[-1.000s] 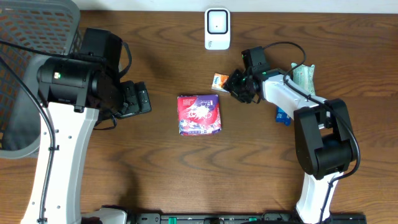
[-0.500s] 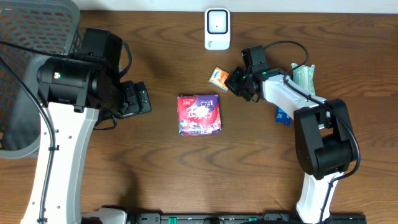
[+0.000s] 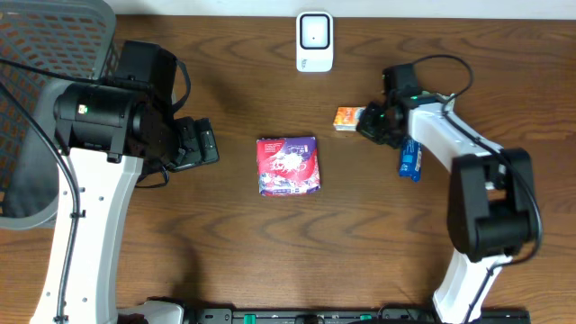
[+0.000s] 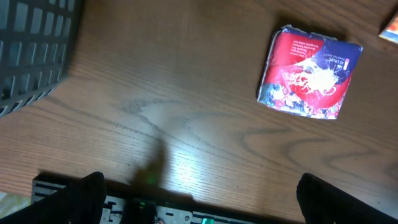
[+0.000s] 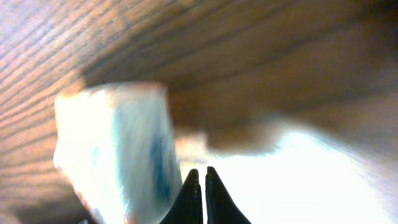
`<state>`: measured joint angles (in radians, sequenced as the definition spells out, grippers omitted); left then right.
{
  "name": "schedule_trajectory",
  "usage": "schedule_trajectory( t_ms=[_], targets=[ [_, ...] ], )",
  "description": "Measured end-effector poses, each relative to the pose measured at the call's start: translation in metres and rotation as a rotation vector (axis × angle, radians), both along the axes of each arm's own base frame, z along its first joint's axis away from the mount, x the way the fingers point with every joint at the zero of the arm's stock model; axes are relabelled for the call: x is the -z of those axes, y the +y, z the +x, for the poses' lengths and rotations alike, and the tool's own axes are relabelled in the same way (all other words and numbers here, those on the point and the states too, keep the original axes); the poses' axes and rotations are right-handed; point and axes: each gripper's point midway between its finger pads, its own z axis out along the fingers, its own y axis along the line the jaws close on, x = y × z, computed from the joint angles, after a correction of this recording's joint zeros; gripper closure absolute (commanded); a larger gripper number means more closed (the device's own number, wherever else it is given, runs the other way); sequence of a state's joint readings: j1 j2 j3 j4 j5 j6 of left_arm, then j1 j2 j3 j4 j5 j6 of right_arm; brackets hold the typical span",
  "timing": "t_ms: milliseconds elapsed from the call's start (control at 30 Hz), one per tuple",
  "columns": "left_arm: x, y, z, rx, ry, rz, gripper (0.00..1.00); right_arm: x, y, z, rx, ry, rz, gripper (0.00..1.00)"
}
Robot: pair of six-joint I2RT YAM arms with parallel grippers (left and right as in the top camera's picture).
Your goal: Scan the item barcode
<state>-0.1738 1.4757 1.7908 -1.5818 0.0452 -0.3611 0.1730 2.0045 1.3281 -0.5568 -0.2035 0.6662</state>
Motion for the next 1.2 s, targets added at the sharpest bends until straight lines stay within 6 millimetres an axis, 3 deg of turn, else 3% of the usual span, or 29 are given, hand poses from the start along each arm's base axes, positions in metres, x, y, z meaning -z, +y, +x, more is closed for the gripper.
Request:
schedule_trajectory(
  t_ms=[200,333,433,567,667,967,1200],
  targets=[
    [0.000,0.000,0.000,0.000,0.000,0.000,0.02,-0.059,-0.016,-0.007,-0.021,-0.097,-0.083,0.99],
    [0.000,0.000,0.000,0.000,0.000,0.000,0.02,-0.084,-0.019,-0.004,-0.021,-0.170,-0.105,0.99],
    [0.000,0.000,0.000,0.000,0.000,0.000,0.02,-0.091,-0.017,0.000,-0.028,-0.200,-0.112,0.98],
    [0.000,0.000,0.000,0.000,0.000,0.000,0.02,-0.091,-0.013,0.003,-0.036,-0.217,-0.115,0.95],
    [0.000,0.000,0.000,0.000,0.000,0.000,0.02,-0.086,-0.007,0.008,-0.051,-0.229,-0.120,0.85],
    [0.000,0.000,0.000,0.000,0.000,0.000,0.02,-0.027,0.016,0.017,-0.184,-0.184,-0.154,0.61],
    [0.000,0.000,0.000,0.000,0.000,0.000,0.02,-0.016,0.032,0.016,-0.416,-0.233,-0.247,0.64]
  ],
)
